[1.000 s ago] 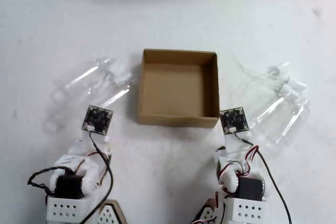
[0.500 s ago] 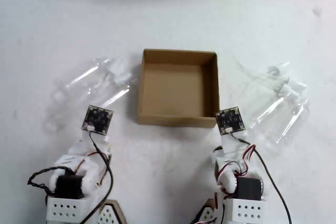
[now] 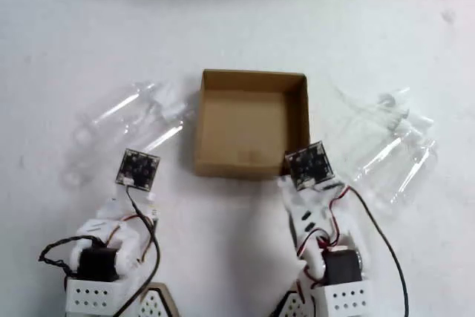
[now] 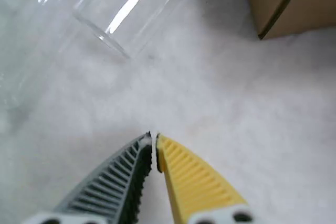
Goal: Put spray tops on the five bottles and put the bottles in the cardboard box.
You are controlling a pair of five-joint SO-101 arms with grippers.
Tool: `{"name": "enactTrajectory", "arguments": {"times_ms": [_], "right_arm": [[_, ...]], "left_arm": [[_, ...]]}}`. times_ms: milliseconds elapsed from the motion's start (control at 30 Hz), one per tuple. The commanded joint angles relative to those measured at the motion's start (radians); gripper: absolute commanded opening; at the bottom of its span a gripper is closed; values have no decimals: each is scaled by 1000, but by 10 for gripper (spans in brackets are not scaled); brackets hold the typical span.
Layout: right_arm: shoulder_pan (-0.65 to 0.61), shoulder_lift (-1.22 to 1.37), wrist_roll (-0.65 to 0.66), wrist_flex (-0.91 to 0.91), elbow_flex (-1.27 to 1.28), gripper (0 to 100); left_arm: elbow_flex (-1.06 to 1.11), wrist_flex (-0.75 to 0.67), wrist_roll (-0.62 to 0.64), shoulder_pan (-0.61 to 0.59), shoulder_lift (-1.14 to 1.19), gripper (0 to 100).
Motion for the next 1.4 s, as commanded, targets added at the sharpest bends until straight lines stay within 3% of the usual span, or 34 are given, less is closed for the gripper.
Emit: {"name": "enactTrajectory", "arguments": {"times_ms": [0,133,267,367,567,833,1033,1367], "right_arm": [[-150,4,6,-384,9,18],[-275,8,2,-375,9,19],[-223,-1,8,-145,9,19],[-145,1,8,-76,9,19],[-114,1,8,-84,9,19],[38,10,-5,-143,9,16],[76,10,-124,-150,9,18],[79,10,-130,-147,9,17]], "left_arm": [[-2,0,-3,2,-10,24],[-2,0,-3,2,-10,24],[-2,0,-3,2,-10,24],[-2,0,-3,2,-10,24],[-2,0,-3,2,-10,24],[-2,-2,-3,2,-10,24],[-2,5,-3,2,-10,24],[-98,-284,-5,-5,-10,24]]}}
